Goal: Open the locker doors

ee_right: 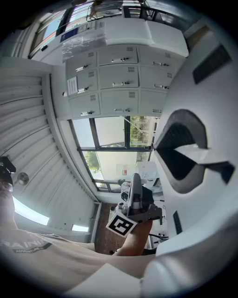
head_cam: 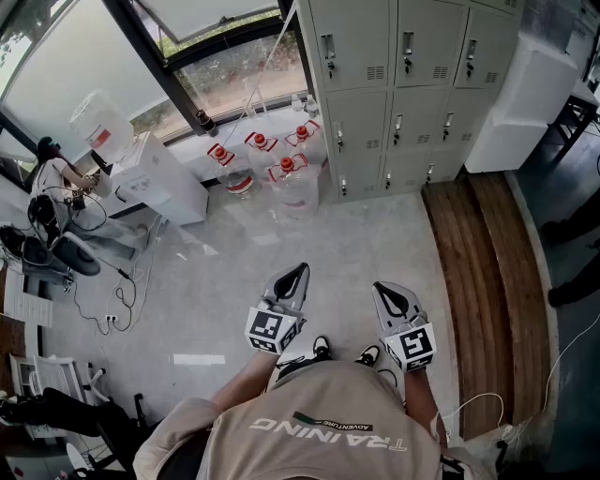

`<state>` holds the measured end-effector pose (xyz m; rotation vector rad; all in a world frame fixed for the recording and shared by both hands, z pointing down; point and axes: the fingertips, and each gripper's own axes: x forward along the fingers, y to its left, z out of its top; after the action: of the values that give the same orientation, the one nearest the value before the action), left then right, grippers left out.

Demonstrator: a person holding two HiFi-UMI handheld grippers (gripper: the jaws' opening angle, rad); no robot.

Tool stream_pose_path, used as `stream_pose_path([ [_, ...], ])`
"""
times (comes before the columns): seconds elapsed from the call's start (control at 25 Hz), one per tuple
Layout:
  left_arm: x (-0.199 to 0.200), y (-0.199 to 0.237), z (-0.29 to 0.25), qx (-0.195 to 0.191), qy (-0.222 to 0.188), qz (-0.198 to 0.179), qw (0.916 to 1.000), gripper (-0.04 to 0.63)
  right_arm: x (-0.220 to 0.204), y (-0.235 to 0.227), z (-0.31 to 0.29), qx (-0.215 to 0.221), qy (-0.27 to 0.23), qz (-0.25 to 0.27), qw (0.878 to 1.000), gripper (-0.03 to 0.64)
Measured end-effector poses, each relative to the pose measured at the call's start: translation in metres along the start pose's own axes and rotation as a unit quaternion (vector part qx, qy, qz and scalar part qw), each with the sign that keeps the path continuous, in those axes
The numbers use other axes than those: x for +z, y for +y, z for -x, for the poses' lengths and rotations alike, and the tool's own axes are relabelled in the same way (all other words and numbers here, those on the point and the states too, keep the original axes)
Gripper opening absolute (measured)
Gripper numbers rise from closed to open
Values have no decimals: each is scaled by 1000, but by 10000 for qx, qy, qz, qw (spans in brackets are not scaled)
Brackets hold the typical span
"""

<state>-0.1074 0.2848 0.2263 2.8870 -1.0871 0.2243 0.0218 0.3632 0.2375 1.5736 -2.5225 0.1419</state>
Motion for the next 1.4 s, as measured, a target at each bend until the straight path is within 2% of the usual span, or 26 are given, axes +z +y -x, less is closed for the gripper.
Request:
stream_pose_path([
  [0.68, 7, -39, -21, -146, 144, -178, 9996, 6, -6, -29, 32, -59, -359, -195, 9991, 9],
  [1.0, 4, -54, -23, -62, 194, -91, 9998, 6, -26, -38, 38, 136, -221, -323, 9991, 9],
  [1.2, -15, -45, -16, -79, 350, 12, 9994, 6, -34, -40, 28, 123, -90, -348, 9993, 9],
  [1.4, -16, -27, -46, -210, 229, 96, 9995, 6, -25, -55, 10, -99, -23, -149, 9998, 9],
])
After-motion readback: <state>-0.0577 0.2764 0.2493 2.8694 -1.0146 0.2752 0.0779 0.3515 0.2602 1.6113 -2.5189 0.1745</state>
